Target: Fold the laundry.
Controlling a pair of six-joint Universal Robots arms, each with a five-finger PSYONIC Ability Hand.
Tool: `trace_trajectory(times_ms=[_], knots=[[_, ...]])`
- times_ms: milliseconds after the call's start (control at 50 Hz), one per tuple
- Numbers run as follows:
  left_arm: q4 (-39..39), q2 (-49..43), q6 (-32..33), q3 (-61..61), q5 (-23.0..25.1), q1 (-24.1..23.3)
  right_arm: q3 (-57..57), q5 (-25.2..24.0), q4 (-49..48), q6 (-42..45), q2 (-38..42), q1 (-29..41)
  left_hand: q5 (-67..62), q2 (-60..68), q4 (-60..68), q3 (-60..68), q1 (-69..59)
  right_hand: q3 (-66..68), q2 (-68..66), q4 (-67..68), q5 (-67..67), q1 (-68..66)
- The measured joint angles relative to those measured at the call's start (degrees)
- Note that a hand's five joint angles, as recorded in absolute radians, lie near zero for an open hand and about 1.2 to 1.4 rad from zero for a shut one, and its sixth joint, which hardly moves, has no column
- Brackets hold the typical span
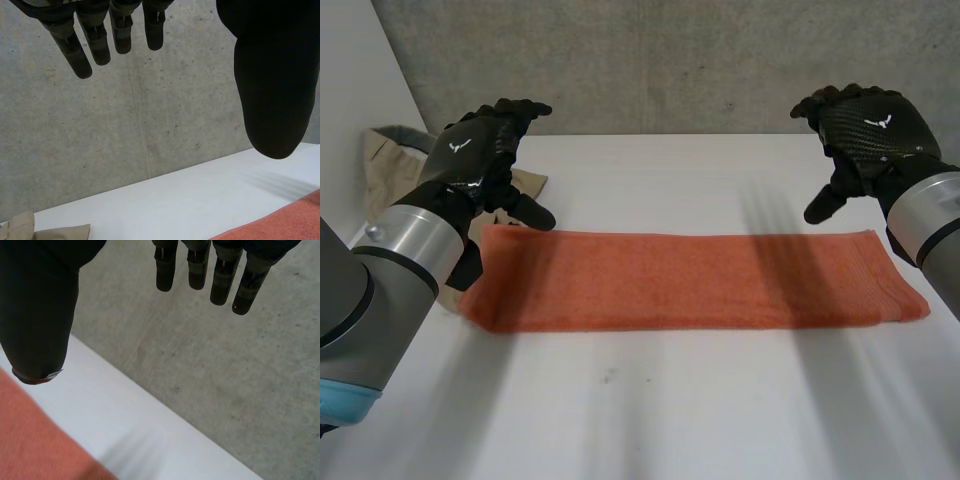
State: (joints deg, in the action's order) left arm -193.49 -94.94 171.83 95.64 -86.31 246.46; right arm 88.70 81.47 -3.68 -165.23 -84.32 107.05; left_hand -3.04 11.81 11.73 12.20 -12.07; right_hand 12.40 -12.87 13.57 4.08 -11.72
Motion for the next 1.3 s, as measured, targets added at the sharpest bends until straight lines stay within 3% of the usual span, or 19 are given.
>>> trace_trajectory(times_ms=[160, 240, 360, 500, 600, 940, 1300], knots=[[-0.01, -0.20, 0.00, 0.07, 0.00, -0.02, -1.28, -0.80, 8.21, 8.68, 2.79, -5.54, 0.00, 0.00, 0.00, 0.00, 0.00, 0.00, 0.00, 0.00, 0.07, 0.00], [-0.04, -0.41, 0.00, 0.10, -0.02, -0.04, 1.48, -1.10, 10.27, 14.86, 5.31, -11.63, 0.00, 0.00, 0.00, 0.00, 0.00, 0.00, 0.00, 0.00, 0.06, 0.00], [-0.16, -0.64, 0.00, 0.30, -0.07, -0.14, 6.98, -3.46, 6.96, 18.61, 8.98, -18.46, 0.00, 0.00, 0.00, 0.00, 0.00, 0.14, -0.09, 0.01, 0.07, 0.00], [-0.39, -1.29, 0.00, 0.55, -0.09, -0.19, 11.15, -9.44, 0.94, 19.10, 13.16, -23.60, 0.00, 0.00, 0.00, 0.00, 0.00, 7.84, -6.89, 6.53, 5.70, -5.61], [-0.41, -1.69, 0.00, 0.59, -0.09, -0.19, 11.21, -11.53, -0.80, 19.00, 15.67, -24.31, 0.00, 0.00, 0.00, 0.00, 0.00, 8.13, -6.92, 6.96, 6.26, -6.03], [-0.53, -2.73, 0.00, 0.60, -0.09, -0.19, 10.44, -10.81, -6.48, 19.77, 19.80, -24.13, 0.00, 0.00, 0.00, 0.00, 0.00, 9.09, -7.12, 8.01, 7.36, -6.89], [-0.54, -2.98, 0.00, 0.66, -0.09, -0.19, 6.87, -8.57, -9.21, 22.41, 25.67, -24.17, 0.00, 0.00, 0.00, 0.00, 0.00, 20.22, -19.64, 18.82, 16.88, -16.03]])
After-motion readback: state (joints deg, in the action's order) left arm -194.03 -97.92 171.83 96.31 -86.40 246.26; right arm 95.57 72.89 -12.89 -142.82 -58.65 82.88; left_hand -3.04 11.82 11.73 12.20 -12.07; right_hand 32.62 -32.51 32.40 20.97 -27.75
